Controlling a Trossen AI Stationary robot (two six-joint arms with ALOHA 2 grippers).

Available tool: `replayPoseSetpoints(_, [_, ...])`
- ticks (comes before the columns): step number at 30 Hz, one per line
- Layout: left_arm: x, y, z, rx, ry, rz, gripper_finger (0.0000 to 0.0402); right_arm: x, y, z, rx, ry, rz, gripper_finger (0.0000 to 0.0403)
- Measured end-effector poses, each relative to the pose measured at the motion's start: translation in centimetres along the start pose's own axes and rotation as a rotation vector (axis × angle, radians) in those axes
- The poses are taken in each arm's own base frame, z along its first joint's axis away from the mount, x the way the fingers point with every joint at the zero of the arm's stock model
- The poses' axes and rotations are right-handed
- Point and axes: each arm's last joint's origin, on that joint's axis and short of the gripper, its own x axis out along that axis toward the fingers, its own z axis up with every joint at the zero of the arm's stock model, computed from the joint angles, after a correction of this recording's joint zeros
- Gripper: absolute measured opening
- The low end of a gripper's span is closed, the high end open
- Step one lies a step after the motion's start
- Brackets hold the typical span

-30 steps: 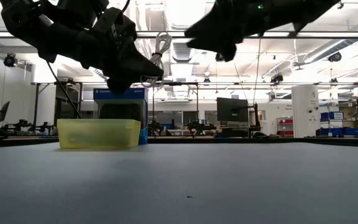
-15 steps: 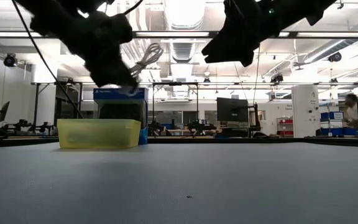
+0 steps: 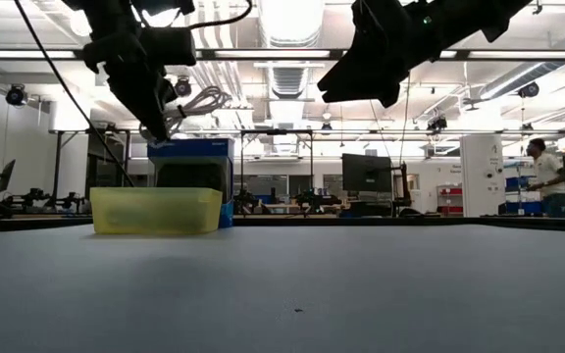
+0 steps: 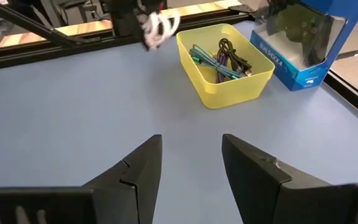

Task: Pick and place USB-C Cables
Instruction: Put the white charger cable into the yellow bin

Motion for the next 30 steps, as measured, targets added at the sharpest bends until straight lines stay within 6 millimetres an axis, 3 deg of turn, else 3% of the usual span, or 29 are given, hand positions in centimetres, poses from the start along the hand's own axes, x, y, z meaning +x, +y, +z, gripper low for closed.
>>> replayPoseSetpoints(7, [-0.2,3.3,-0.3,0.004,0.054,0.068,0.0034,0.0,0.0,0.0,-0.005,0.002,0.000,0.0158])
replayPoseSetpoints(18, [2.6,8.3,-2.0,0.068,0.273,0.097,0.0034,0.0,0.0,-0.2,-0.019,0.007,-0.002,0.0151])
replayPoseSetpoints(30, [4.3,11.7,-3.3,0.100,0.371,0.064,0.0034,0.1,-0.1,-0.3,-0.021,0.009,-0.003,0.0152])
